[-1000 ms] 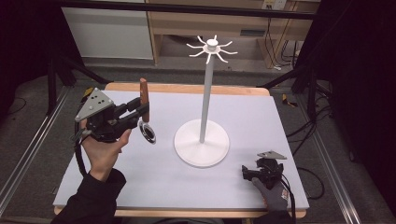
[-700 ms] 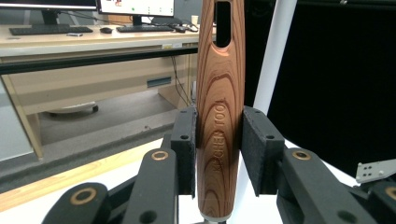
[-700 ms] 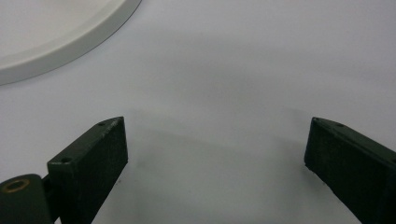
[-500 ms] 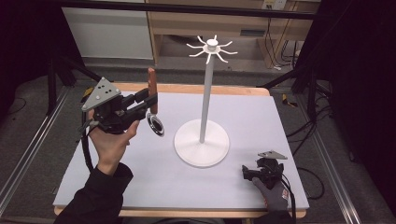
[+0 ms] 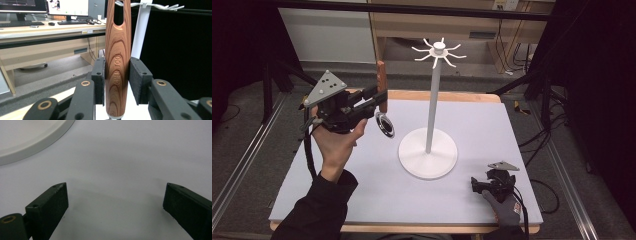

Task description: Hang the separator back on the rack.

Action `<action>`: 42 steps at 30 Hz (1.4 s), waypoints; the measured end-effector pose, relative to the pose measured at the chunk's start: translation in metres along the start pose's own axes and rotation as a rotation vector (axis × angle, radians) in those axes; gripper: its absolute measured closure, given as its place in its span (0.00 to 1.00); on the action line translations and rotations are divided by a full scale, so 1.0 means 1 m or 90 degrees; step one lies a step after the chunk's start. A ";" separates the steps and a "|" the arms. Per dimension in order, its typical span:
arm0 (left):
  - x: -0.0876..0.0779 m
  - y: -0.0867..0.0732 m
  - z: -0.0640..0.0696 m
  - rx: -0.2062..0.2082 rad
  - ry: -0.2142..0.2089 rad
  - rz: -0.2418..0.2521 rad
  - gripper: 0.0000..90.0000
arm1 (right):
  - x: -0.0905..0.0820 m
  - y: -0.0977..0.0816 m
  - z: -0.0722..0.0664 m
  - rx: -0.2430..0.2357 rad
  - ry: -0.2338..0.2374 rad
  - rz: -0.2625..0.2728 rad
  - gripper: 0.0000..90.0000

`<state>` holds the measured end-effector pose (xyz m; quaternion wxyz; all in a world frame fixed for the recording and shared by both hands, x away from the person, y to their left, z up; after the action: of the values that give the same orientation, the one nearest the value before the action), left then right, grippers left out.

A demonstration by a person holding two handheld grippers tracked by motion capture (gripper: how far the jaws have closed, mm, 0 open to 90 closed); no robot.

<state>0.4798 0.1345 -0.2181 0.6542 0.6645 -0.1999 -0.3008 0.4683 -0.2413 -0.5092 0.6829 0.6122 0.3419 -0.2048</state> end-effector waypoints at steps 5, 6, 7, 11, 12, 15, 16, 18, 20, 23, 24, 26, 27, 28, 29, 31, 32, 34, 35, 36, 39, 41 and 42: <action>0.004 0.005 0.005 0.007 -0.007 0.001 0.75 | 0.000 0.000 0.000 0.000 0.000 0.000 0.07; 0.004 0.005 0.005 0.007 -0.007 0.001 0.75 | 0.000 0.000 0.000 0.000 0.000 0.001 0.07; 0.005 0.007 0.007 0.009 -0.009 0.001 0.75 | 0.000 0.000 0.000 0.000 0.000 0.001 0.07; 0.008 0.011 0.008 0.011 -0.012 0.000 0.75 | 0.000 0.000 0.000 0.000 0.001 0.001 0.07; 0.008 0.011 0.008 0.011 -0.012 0.000 0.75 | 0.000 0.000 0.000 0.000 0.001 0.001 0.07; 0.011 0.014 0.010 0.018 -0.014 -0.001 0.75 | 0.000 0.000 0.000 0.000 0.001 0.001 0.07; 0.012 0.015 0.010 0.019 -0.013 -0.001 0.75 | 0.000 0.000 0.000 0.001 0.000 0.000 0.07; 0.013 0.016 0.011 0.020 -0.015 -0.002 0.75 | 0.000 0.000 0.000 -0.003 0.000 0.002 0.07; 0.014 0.018 0.012 0.021 -0.016 -0.001 0.75 | 0.000 0.000 0.000 0.001 0.001 0.000 0.07; 0.016 0.019 0.013 0.021 -0.018 -0.003 0.75 | 0.000 0.000 0.000 0.001 0.001 0.000 0.07; 0.018 0.019 0.014 0.023 -0.017 -0.005 0.75 | 0.000 0.000 0.000 0.001 0.001 0.000 0.07; 0.021 0.019 0.015 0.024 -0.019 -0.006 0.75 | 0.000 0.000 0.000 -0.002 0.001 0.002 0.07; 0.023 0.020 0.015 0.024 -0.020 -0.007 0.75 | 0.000 0.000 0.000 0.000 0.001 0.000 0.07; 0.023 0.020 0.015 0.024 -0.020 -0.007 0.75 | 0.000 0.000 0.000 0.000 0.001 0.000 0.07; 0.025 0.019 0.015 0.023 -0.020 -0.008 0.75 | 0.000 0.000 0.000 0.000 0.002 0.001 0.07; 0.028 0.019 0.015 0.023 -0.021 -0.010 0.75 | 0.000 0.000 0.000 0.001 0.001 0.000 0.07; 0.028 0.019 0.016 0.023 -0.022 -0.012 0.75 | 0.000 0.000 0.000 0.001 0.002 0.000 0.07; 0.030 0.019 0.016 0.023 -0.023 -0.012 0.75 | 0.000 0.000 0.000 0.001 0.002 0.000 0.07; 0.031 0.019 0.016 0.021 -0.023 -0.012 0.75 | 0.000 0.000 0.000 0.001 0.002 0.000 0.07; 0.032 0.019 0.016 0.020 -0.025 -0.012 0.75 | 0.000 0.000 0.000 0.001 0.002 0.000 0.07; 0.035 0.018 0.018 0.021 -0.027 -0.014 0.75 | 0.000 0.000 0.000 0.000 0.002 0.001 0.07; 0.037 0.018 0.018 0.022 -0.028 -0.017 0.75 | 0.000 0.000 0.000 0.001 0.003 0.000 0.07; 0.037 0.018 0.018 0.022 -0.028 -0.017 0.75 | 0.000 0.000 0.000 0.001 0.003 0.000 0.07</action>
<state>0.4971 0.0954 -0.2047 0.6343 0.6714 -0.2105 -0.3202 0.4681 -0.2412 -0.5091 0.6815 0.6135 0.3429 -0.2038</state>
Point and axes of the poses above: each handheld gripper's, and its own axes: x roughly forward along the jaws, y roughly out of its top, z roughly to its right, the point moved 4 cm from there along x, roughly forward along the jaws, and after that the axes turned 1 degree about -y, right-handed, at the moved point
